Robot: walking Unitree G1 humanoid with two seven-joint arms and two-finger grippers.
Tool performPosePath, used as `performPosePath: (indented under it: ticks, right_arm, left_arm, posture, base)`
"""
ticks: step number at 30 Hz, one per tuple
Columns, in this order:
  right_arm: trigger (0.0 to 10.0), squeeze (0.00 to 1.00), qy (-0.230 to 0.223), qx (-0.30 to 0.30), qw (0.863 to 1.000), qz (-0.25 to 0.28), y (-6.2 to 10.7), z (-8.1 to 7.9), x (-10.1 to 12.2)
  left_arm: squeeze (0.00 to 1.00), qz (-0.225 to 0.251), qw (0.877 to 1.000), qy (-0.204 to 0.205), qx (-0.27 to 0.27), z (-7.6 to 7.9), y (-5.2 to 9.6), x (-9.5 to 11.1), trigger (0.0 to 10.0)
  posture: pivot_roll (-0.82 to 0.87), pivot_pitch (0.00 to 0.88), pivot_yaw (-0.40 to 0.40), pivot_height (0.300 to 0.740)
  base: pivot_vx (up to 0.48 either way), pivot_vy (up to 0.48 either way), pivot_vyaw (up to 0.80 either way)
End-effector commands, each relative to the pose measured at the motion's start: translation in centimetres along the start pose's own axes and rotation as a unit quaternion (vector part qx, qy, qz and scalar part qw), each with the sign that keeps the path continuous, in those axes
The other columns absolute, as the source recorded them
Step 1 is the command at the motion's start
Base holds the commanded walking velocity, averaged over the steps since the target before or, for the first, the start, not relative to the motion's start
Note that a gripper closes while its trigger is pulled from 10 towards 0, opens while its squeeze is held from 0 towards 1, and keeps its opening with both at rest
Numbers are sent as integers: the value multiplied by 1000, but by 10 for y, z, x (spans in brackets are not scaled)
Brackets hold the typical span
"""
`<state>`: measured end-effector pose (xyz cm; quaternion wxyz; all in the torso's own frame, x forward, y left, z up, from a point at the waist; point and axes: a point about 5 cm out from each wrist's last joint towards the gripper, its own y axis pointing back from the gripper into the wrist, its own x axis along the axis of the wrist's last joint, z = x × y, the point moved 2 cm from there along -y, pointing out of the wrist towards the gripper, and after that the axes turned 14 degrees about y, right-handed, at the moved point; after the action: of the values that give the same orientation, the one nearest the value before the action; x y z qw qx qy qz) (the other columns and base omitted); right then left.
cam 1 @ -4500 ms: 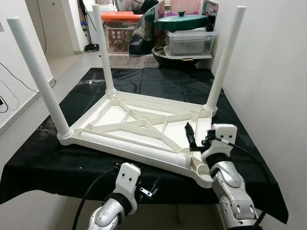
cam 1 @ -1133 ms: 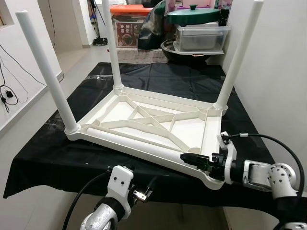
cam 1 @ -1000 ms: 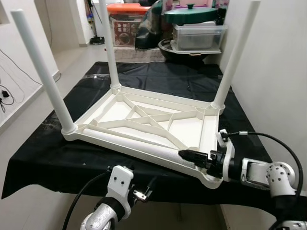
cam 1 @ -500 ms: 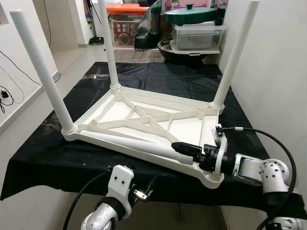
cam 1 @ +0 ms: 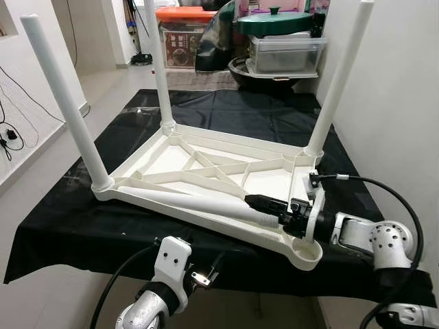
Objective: Building children table
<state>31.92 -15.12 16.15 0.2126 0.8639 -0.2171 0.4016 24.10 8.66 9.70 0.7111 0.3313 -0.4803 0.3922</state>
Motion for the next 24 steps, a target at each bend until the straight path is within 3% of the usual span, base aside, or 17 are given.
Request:
performPosePath:
  ticks: [1,2,3,24]
  right_arm:
    - [10000,0,13,-4,1000,-11,-3,-3,0]
    - [10000,0,13,-7,1000,-12,-4,-2,-1]
    - [0,0,14,-6,1000,-12,-4,-2,0]
    - [0,0,13,-9,1000,22,4,4,7]
  left_arm:
    - [0,-11,1000,-1,1,0,1,-5,10000]
    - [0,-12,1000,0,1,0,1,-5,10000]
    - [0,-12,1000,0,0,0,1,-6,10000]
    - [0,-13,1000,-3,2,-4,0,-4,10000]
  posture:
    - [14,0,-49,740]
    - [14,0,-49,740]
    - [10,0,-50,740]
    - [-4,9,-35,740]
  base:
    - [0,0,0]
    - [0,0,0]
    - [0,0,0]
    - [0,0,0]
